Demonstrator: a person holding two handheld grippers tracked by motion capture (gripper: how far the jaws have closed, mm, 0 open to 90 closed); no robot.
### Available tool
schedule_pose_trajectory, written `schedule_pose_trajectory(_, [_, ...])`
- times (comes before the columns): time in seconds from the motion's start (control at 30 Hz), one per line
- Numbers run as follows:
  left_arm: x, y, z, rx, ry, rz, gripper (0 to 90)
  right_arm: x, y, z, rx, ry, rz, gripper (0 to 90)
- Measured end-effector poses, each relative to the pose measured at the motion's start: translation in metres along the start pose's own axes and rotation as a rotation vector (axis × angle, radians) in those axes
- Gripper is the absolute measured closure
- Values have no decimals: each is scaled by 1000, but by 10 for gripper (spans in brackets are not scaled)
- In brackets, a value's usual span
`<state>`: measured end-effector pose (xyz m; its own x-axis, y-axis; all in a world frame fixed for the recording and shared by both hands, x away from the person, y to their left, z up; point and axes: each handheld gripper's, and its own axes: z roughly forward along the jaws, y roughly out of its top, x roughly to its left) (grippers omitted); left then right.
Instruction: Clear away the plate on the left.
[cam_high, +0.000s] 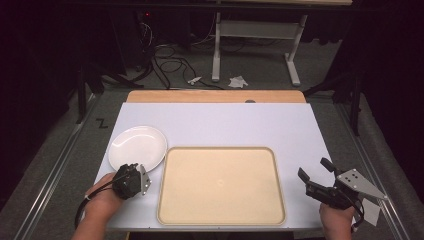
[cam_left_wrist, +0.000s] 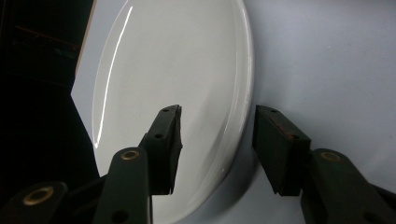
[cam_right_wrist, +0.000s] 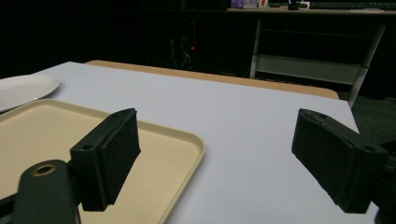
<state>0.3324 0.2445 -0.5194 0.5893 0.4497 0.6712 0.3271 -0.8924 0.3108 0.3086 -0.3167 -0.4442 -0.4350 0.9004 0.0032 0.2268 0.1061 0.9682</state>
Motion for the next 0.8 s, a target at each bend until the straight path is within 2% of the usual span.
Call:
schedule_pose_trajectory(0.07, [-1, 0, 2, -5, 7, 0, 552, -1, -1, 0, 3, 1, 0, 161])
schedule_pose_trajectory(0.1, [0, 1, 2, 11, 11, 23, 552, -1, -1, 0, 3, 1, 0, 161])
schedule_pose_trajectory(0.27, [-3, 0, 5, -9, 32, 37, 589, -2, -3, 0, 11, -3, 9, 161])
schedule_pose_trajectory(0.43, [-3, 1, 5, 0, 25, 71, 615, -3, -3, -1, 13, -12, 15, 161])
schedule_pose_trajectory(0.5, [-3, 1, 6, 5, 10, 63, 672, -2, -3, -2, 12, -15, 13, 161])
schedule_pose_trajectory(0.53, [-2, 1, 6, 4, -2, 57, 672, -2, -3, -2, 12, -15, 13, 161])
schedule_pose_trajectory(0.57, [-3, 1, 7, -9, -13, 38, 704, -2, -3, -2, 11, -16, 8, 162])
schedule_pose_trajectory(0.6, [-4, 0, 6, -10, -20, 37, 773, -2, -3, -3, 9, -19, 13, 161])
schedule_pose_trajectory(0.8, [-6, 0, 6, -9, -8, 34, 779, -2, -4, -1, 19, -15, 12, 161])
